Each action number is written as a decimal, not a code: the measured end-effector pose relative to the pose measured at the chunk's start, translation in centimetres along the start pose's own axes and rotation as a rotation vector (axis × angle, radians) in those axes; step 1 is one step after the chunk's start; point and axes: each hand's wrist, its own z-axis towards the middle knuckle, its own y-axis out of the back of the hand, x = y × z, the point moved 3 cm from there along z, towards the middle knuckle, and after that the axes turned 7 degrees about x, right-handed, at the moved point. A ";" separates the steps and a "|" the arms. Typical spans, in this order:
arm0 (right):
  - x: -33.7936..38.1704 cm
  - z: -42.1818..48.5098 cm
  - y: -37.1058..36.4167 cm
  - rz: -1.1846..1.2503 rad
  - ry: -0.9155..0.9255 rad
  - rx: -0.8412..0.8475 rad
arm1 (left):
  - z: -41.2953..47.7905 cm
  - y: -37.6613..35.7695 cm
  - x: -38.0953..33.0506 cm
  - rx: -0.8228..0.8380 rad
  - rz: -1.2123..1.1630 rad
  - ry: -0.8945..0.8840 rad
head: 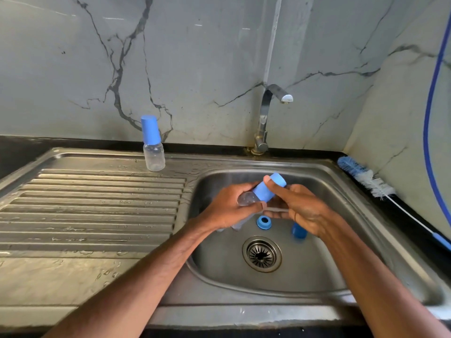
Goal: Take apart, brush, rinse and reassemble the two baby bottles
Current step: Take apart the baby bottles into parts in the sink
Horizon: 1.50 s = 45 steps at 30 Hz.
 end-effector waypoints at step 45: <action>-4.9 1.5 7.5 -0.874 -0.296 -0.364 | -0.3 1.7 1.5 -0.314 0.175 0.012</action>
